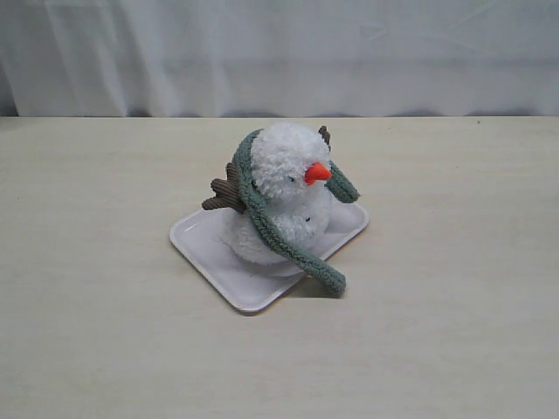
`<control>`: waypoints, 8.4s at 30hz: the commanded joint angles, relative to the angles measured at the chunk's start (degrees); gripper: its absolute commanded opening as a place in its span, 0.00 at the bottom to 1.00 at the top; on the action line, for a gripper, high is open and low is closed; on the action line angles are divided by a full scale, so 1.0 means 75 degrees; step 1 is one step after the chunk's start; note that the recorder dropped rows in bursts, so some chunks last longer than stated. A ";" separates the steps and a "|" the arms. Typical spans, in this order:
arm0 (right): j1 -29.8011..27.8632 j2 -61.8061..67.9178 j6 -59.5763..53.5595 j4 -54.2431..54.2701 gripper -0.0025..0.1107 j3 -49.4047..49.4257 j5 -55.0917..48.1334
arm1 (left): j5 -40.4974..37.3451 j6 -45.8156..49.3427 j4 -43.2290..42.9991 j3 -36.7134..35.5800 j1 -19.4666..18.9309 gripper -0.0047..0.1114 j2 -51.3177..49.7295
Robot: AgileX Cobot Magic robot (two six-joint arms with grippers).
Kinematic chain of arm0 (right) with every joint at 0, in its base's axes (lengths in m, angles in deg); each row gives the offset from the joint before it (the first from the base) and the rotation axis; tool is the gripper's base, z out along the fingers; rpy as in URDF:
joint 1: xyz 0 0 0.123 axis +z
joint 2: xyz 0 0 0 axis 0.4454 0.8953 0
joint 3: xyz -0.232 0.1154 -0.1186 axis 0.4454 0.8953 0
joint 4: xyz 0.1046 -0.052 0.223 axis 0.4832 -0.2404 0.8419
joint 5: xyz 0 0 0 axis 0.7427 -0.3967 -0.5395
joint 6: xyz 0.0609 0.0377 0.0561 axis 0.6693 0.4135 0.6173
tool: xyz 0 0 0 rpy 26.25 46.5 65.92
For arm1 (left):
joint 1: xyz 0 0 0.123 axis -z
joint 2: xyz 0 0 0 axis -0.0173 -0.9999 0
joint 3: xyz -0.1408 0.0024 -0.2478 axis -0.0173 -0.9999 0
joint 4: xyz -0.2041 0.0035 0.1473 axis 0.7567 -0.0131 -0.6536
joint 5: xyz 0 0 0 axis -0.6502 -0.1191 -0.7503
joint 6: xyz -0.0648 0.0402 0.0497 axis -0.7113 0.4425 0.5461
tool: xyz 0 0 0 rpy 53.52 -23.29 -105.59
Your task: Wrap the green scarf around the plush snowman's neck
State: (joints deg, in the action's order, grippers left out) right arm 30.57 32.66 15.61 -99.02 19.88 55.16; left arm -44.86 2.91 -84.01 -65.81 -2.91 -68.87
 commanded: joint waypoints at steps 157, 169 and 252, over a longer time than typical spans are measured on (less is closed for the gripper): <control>0.0349 1.4157 -0.6601 1.0354 0.42 -0.6985 -0.3116 | 0.0083 -0.0002 -0.0106 -0.0025 -0.0003 0.04 0.0018; 0.0349 1.5454 -0.1864 0.3031 0.36 -0.9660 -0.5845 | 0.0083 -0.0002 -0.0106 -0.0025 -0.0003 0.04 0.0018; 0.1608 1.4794 -0.3714 0.5471 0.12 -0.8700 -0.3365 | 0.0103 -0.0002 -0.0106 -0.0025 -0.0003 0.04 0.0018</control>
State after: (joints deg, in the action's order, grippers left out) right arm 42.54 143.51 -11.54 -57.41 -45.46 29.40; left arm -44.86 2.91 -84.71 -65.81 -2.91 -68.87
